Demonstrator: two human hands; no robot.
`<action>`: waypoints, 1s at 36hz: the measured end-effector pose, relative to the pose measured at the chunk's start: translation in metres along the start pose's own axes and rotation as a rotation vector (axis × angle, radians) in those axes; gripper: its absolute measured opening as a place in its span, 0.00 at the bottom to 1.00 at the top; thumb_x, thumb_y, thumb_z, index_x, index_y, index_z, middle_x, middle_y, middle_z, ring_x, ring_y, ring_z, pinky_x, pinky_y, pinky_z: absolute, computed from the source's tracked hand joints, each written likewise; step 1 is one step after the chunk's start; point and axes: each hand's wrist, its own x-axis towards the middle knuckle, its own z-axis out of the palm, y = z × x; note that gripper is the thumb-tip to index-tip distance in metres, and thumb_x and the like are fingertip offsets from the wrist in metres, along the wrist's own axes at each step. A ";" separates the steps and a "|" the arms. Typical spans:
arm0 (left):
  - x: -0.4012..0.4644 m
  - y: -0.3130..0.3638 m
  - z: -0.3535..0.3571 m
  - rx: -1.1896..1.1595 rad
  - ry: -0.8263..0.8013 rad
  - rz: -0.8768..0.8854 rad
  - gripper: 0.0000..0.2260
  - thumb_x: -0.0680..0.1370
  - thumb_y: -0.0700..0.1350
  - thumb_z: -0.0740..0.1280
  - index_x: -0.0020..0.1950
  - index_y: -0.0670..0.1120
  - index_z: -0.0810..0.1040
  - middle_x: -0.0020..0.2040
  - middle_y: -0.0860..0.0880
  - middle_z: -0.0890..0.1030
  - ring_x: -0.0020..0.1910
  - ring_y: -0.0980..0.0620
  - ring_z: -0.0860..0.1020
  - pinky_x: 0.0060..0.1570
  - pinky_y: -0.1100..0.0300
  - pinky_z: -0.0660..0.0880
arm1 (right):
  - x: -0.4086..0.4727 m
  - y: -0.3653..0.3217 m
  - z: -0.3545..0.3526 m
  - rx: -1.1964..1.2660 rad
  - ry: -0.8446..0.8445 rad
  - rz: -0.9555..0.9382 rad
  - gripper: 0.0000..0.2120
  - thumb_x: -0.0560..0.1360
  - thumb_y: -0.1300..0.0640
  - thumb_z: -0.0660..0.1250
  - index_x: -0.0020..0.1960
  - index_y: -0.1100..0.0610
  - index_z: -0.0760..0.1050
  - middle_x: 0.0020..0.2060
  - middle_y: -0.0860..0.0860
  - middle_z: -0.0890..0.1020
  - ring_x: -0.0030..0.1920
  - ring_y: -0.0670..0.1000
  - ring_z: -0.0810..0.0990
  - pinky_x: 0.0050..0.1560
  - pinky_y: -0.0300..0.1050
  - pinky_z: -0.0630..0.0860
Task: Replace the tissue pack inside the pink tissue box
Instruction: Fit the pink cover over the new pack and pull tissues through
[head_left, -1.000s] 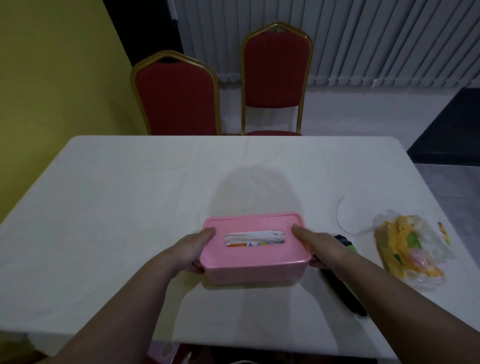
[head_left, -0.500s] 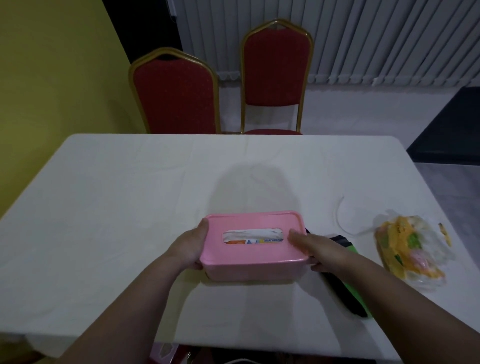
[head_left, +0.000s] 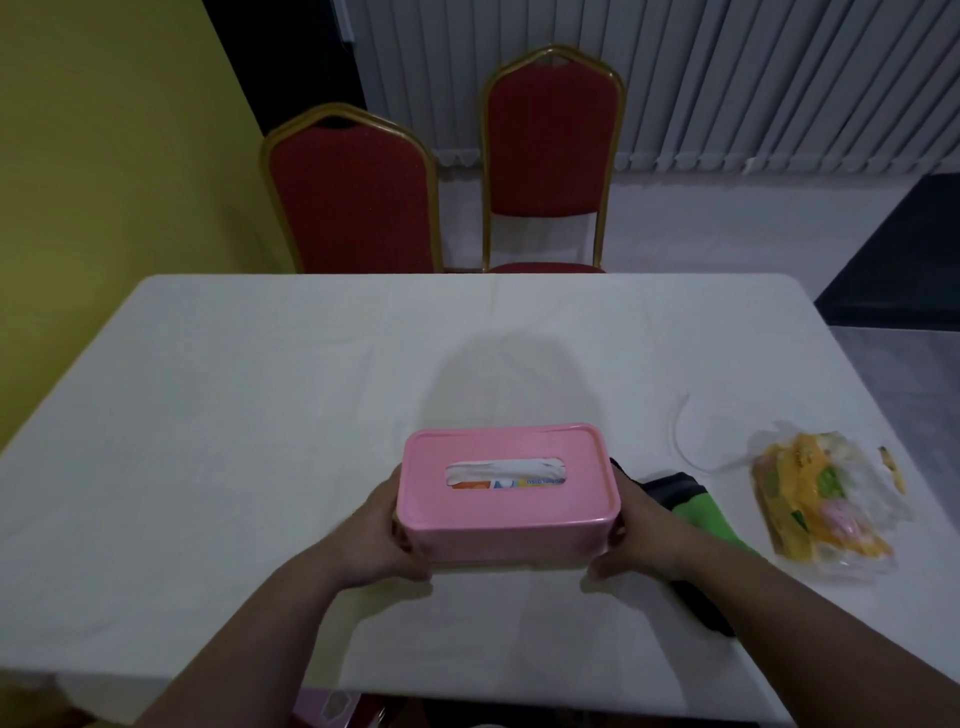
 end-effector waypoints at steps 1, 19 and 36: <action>0.003 -0.002 0.002 0.010 0.021 0.037 0.48 0.57 0.30 0.76 0.68 0.60 0.59 0.62 0.57 0.73 0.55 0.68 0.74 0.48 0.72 0.72 | 0.001 0.002 0.002 -0.005 0.015 -0.022 0.51 0.52 0.63 0.80 0.67 0.46 0.58 0.57 0.47 0.72 0.48 0.39 0.74 0.41 0.30 0.71; 0.020 -0.013 0.007 0.097 0.043 -0.007 0.55 0.46 0.49 0.77 0.71 0.49 0.59 0.66 0.52 0.69 0.65 0.53 0.69 0.66 0.57 0.67 | 0.014 0.005 0.004 -0.155 0.080 -0.041 0.55 0.51 0.63 0.80 0.72 0.53 0.56 0.60 0.46 0.68 0.62 0.45 0.68 0.57 0.31 0.65; 0.019 -0.004 -0.006 -0.438 -0.052 -0.459 0.12 0.82 0.54 0.53 0.60 0.52 0.70 0.48 0.47 0.81 0.48 0.48 0.78 0.63 0.50 0.72 | 0.012 0.003 -0.003 0.540 -0.013 0.331 0.13 0.79 0.45 0.57 0.60 0.47 0.71 0.56 0.57 0.81 0.60 0.60 0.77 0.66 0.57 0.71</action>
